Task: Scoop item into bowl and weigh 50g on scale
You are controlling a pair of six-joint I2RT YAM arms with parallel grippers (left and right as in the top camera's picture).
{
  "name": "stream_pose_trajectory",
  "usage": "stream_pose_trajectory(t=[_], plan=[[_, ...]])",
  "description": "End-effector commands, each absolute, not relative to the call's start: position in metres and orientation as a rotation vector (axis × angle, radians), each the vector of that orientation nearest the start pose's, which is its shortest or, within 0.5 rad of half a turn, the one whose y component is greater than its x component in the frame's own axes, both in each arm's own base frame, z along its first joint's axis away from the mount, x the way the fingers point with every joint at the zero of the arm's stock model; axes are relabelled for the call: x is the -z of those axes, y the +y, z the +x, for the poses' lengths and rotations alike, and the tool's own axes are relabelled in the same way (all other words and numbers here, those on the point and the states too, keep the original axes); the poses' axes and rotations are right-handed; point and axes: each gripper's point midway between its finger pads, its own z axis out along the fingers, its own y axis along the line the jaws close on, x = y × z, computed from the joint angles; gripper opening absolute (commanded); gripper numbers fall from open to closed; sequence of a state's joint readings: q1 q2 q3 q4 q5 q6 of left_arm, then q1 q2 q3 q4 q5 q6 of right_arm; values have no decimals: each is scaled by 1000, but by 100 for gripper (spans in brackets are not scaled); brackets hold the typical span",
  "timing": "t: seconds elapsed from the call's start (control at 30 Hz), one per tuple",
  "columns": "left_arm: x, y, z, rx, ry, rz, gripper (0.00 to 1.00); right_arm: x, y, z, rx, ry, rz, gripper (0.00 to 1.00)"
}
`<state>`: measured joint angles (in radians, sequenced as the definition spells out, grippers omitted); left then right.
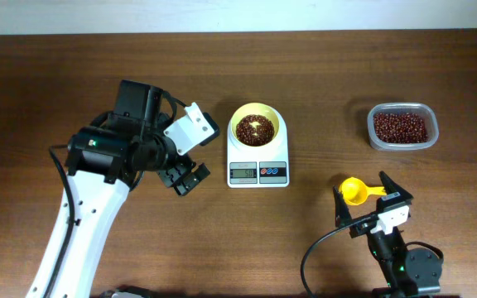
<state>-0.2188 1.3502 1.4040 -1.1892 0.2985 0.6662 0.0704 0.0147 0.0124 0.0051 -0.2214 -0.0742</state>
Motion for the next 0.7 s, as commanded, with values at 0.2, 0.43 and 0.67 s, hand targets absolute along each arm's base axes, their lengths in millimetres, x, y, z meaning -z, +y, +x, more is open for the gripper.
stream_pose_trajectory(t=[0.2, 0.43, 0.67], plan=[[-229, -115, 285, 254, 2342, 1221, 99, -160, 35, 243, -117, 1619, -206, 99], [-229, -115, 285, 254, 2342, 1221, 99, -160, 27, 244, -83, 1621, -188, 99], [-229, -115, 285, 254, 2342, 1221, 99, -160, 14, 245, -44, 1626, -146, 99]])
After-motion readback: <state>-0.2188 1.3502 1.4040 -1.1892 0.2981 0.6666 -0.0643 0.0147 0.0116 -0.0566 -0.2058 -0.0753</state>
